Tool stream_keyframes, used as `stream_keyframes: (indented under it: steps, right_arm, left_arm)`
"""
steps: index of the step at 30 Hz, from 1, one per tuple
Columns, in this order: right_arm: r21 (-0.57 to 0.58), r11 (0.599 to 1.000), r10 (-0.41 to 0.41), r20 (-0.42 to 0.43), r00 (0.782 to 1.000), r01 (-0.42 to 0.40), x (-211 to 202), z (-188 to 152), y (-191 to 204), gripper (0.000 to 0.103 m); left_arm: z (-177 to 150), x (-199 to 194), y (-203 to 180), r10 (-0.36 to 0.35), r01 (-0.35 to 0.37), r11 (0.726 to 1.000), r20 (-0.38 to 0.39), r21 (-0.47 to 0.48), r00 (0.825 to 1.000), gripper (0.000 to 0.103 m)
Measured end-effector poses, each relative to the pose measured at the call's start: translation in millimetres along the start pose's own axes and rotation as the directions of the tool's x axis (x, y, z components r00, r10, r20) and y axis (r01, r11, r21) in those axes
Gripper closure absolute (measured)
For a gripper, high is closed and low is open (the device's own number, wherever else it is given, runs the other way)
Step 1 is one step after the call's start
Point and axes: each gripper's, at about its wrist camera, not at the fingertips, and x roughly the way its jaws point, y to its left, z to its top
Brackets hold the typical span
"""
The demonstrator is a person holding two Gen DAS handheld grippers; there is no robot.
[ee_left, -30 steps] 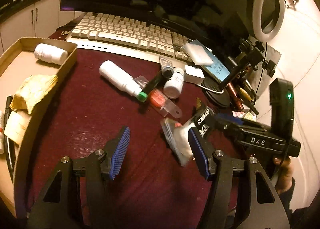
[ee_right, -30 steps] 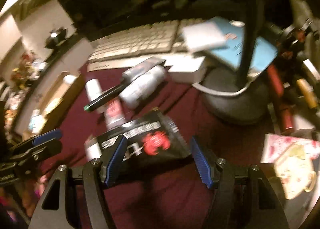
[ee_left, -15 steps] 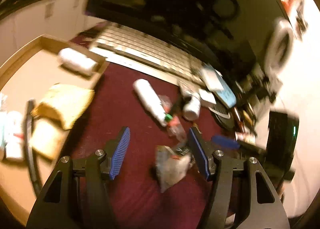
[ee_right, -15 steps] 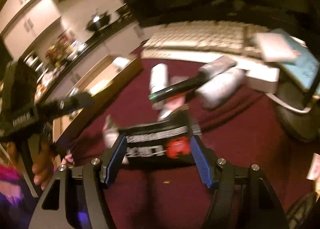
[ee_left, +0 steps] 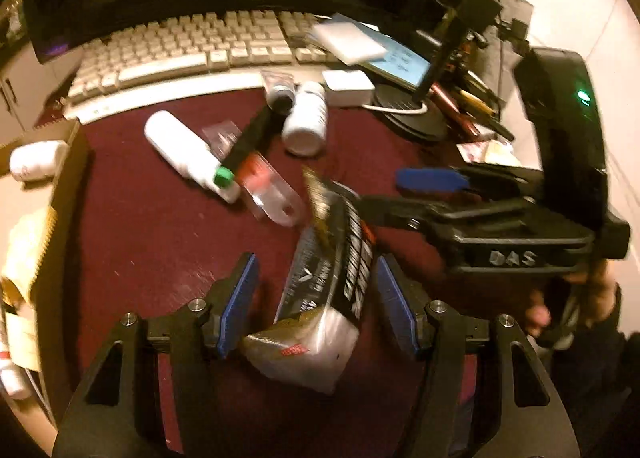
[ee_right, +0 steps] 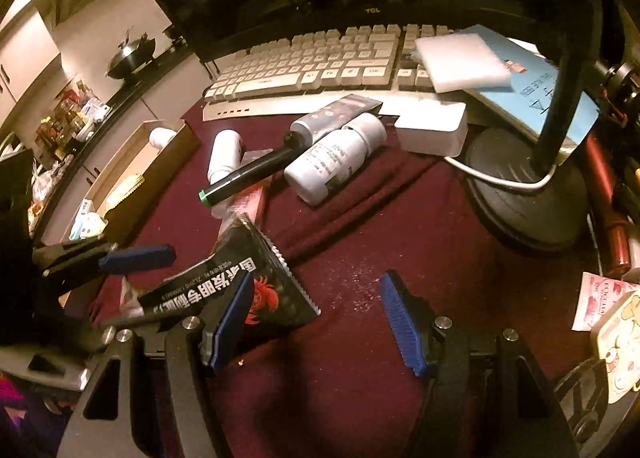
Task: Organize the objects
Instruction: 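Grasp the black snack packet with the left gripper and lift it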
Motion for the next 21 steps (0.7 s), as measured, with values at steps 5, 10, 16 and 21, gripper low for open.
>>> stream_keyframes:
  steps: [5,10,16,21]
  right_arm:
    - [-0.006,1.000,0.002,-0.012,1.000,-0.003,7.8,-0.1,3.3,0.037]
    - [0.006,1.000,-0.013,-0.014,1.000,0.013,5.9,-1.3,-0.1,0.037]
    - [-0.037,0.998,0.056,0.037,0.998,-0.055,-3.0,6.8,23.4,0.037]
    - [-0.096,0.991,0.099,0.022,0.995,-0.096,6.4,22.7,62.6,0.037]
  left_arm:
    - [1.8,11.7,-11.5,-0.031,0.030,0.999,-0.032,-0.013,0.999,0.061]
    - [-3.0,10.1,-12.8,-0.015,0.015,1.000,-0.016,-0.009,1.000,0.083]
    - [-16.1,-42.0,45.1,-0.065,0.097,0.970,0.147,-0.221,0.987,0.083]
    - [-28.3,-91.0,94.6,0.022,0.104,0.919,0.313,-0.379,0.949,0.083]
